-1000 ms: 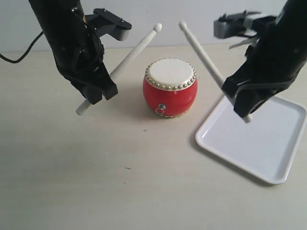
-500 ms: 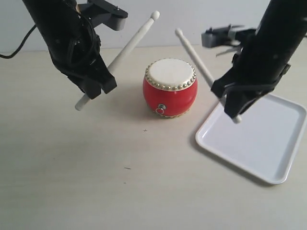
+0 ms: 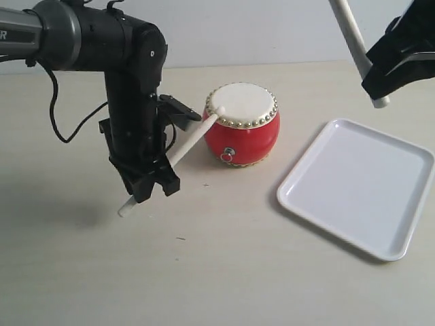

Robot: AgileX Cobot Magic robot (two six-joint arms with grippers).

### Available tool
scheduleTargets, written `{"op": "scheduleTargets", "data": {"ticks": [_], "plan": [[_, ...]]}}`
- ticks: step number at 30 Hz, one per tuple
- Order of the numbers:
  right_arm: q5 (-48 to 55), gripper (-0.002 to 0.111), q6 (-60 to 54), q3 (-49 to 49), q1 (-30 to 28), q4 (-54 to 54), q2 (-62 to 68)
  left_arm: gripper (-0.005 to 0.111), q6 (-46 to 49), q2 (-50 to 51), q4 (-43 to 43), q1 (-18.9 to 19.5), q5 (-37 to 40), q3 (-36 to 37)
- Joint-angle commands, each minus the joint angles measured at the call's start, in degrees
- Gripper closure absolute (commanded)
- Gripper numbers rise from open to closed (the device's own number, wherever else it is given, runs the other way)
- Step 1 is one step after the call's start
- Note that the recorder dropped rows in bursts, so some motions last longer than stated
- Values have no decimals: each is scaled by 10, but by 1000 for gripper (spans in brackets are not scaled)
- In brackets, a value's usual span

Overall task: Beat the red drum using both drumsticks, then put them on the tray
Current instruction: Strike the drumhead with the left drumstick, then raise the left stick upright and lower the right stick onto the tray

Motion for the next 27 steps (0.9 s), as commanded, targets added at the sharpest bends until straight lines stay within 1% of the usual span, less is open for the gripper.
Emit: {"op": "scheduleTargets", "data": {"ticks": [1, 6, 9, 10, 13, 14, 17, 19, 22, 24, 27], "plan": [[-3, 108, 4, 11, -3, -11, 1, 107, -10, -62, 5, 0, -1, 0], [-90, 108, 44, 102, -47, -13, 19, 107, -29, -162, -19, 0, -1, 0], [-158, 108, 88, 177, -78, -3, 19, 107, -33, -227, -32, 0, -1, 17], [-181, 108, 105, 203, -86, 3, 19, 107, -42, -248, -32, 0, -16, 30], [-257, 108, 161, 265, -92, 16, 19, 107, -60, -309, -40, 0, -102, 80], [-284, 108, 187, 283, -92, 18, 19, 107, -60, -330, -51, 0, -135, 102], [-344, 108, 275, 322, -92, 19, 23, 107, -61, -379, -75, 0, -202, 159], [-353, 108, 326, 333, -97, 8, 41, 107, -61, -404, -80, 0, -223, 194], [-335, 108, 396, 340, -118, 3, 85, 107, -61, -431, -83, 0, -229, 231], [-331, 108, 380, 339, -132, 15, 112, 107, -61, -443, -84, 0, -229, 248], [-331, 108, 301, 337, -159, 93, 146, 107, -60, -463, -84, 0, -229, 274]]}}
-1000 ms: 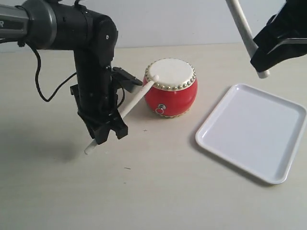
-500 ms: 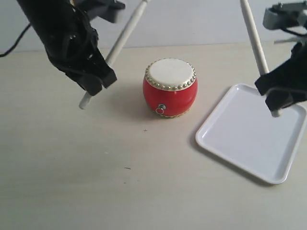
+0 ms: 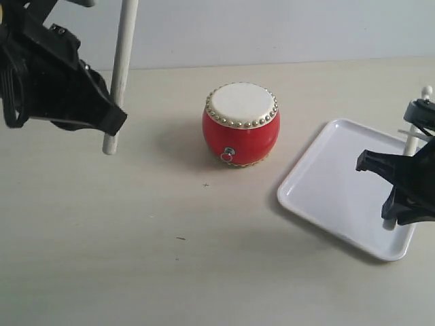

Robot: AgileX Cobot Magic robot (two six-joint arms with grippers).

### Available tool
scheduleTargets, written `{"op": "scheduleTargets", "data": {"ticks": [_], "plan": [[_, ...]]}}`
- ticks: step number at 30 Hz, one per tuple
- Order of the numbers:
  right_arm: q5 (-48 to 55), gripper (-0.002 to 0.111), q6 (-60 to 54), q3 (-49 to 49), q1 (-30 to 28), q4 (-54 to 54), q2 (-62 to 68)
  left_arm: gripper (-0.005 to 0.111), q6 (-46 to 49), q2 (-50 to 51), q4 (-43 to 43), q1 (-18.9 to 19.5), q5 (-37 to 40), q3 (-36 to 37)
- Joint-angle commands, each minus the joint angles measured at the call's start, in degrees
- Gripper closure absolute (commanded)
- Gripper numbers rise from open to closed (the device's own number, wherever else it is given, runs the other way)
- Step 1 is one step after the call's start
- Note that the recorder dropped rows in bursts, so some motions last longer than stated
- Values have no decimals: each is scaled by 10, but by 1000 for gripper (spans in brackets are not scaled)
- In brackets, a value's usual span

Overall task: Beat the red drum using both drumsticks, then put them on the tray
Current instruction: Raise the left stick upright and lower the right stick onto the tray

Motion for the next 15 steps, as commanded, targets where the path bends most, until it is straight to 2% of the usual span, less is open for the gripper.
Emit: {"op": "scheduleTargets", "data": {"ticks": [1, 4, 15], "plan": [[-2, 108, -96, 0, -39, 97, 44, 107, -3, -31, -7, 0, -10, 39], [3, 108, -147, 0, -64, 144, 64, 107, -3, -42, -7, 0, -10, 54], [-6, 108, -140, 0, -71, 146, 88, 107, -1, -44, -7, 0, -29, 59]]}}
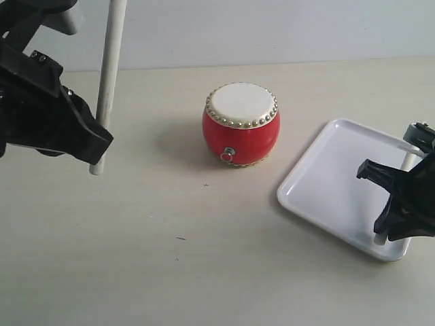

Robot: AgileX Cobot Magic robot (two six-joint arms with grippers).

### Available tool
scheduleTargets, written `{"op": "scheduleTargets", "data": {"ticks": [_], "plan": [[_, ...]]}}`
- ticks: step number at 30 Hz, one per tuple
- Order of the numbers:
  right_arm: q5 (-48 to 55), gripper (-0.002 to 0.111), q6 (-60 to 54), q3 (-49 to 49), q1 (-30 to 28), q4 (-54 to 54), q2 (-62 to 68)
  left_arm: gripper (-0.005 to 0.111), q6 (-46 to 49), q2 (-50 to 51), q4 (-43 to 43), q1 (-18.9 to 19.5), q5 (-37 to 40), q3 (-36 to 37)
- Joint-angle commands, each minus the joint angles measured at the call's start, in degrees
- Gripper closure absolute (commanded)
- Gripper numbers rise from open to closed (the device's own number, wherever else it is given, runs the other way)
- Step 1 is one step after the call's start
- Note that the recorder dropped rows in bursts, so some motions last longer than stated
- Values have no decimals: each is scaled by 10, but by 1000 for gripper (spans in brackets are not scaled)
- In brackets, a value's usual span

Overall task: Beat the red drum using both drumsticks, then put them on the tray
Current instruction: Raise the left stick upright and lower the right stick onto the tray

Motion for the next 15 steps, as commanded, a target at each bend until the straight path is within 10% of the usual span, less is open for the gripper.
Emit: {"op": "scheduleTargets", "data": {"ticks": [1, 15], "plan": [[-14, 108, -1, 0, -3, 3, 2, 107, -1, -5, -7, 0, -13, 1], [-40, 94, 21, 0, -3, 2, 12, 107, -1, -5, -17, 0, -12, 1]]}}
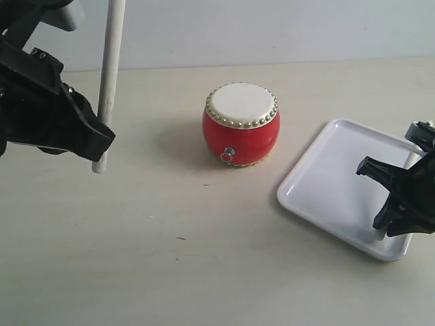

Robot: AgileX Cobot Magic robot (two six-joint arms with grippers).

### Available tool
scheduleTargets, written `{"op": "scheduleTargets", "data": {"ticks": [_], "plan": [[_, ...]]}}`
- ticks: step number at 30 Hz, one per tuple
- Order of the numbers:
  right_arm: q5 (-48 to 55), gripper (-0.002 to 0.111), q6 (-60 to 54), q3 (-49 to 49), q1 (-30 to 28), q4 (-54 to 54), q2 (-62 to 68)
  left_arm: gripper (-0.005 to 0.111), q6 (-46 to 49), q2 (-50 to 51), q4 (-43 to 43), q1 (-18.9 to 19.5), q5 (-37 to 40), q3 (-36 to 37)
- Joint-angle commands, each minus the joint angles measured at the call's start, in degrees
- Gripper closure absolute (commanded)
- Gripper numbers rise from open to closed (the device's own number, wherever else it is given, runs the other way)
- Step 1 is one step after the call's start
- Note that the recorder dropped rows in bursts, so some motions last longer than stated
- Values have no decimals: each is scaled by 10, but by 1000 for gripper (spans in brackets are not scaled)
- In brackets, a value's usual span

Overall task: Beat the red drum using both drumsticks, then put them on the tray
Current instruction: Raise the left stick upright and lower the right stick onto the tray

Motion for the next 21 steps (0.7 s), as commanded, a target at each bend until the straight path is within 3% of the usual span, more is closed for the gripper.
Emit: {"op": "scheduleTargets", "data": {"ticks": [1, 17, 21], "plan": [[-11, 94, 3, 0, -3, 0, 1, 107, -1, -4, -9, 0, -7, 1], [-12, 94, 35, 0, -3, -3, 1, 107, -1, -4, -9, 0, 4, 1], [-5, 86, 35, 0, -3, -3, 1, 107, 2, -4, -9, 0, 4, 1]]}}
